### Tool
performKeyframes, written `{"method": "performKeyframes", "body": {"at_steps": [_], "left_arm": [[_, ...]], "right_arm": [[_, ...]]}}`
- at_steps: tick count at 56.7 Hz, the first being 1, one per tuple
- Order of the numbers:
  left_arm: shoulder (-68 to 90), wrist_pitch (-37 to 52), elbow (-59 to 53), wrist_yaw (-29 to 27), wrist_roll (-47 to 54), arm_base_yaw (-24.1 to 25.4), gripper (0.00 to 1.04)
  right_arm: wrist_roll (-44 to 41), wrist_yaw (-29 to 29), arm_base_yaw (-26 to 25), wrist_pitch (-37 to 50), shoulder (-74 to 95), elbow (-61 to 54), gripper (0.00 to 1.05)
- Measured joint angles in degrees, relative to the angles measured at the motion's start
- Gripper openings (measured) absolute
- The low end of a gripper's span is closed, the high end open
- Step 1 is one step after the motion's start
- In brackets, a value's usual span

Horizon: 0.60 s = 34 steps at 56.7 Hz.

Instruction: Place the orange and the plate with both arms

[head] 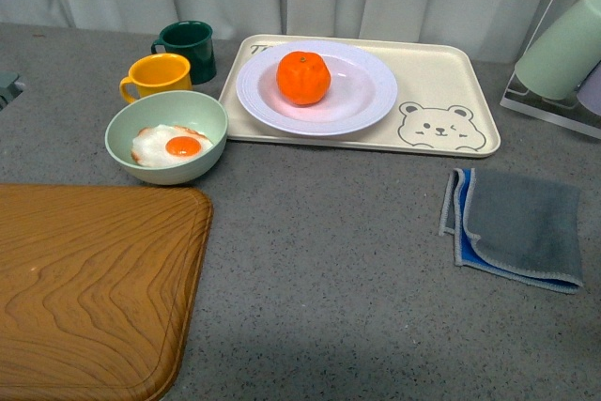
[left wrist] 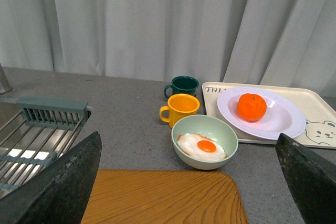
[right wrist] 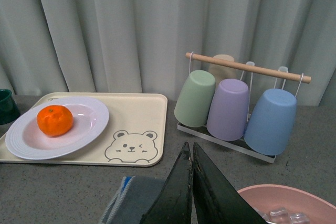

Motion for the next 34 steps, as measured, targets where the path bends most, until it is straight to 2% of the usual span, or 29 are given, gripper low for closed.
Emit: {"method": "performKeyframes", "body": {"at_steps": [34], "left_arm": [[0.00,0.00,0.00,0.00,0.00,0.00,0.98]], "right_arm": [[0.00,0.00,0.00,-18.25,-19.74,-0.46,0.01]]}}
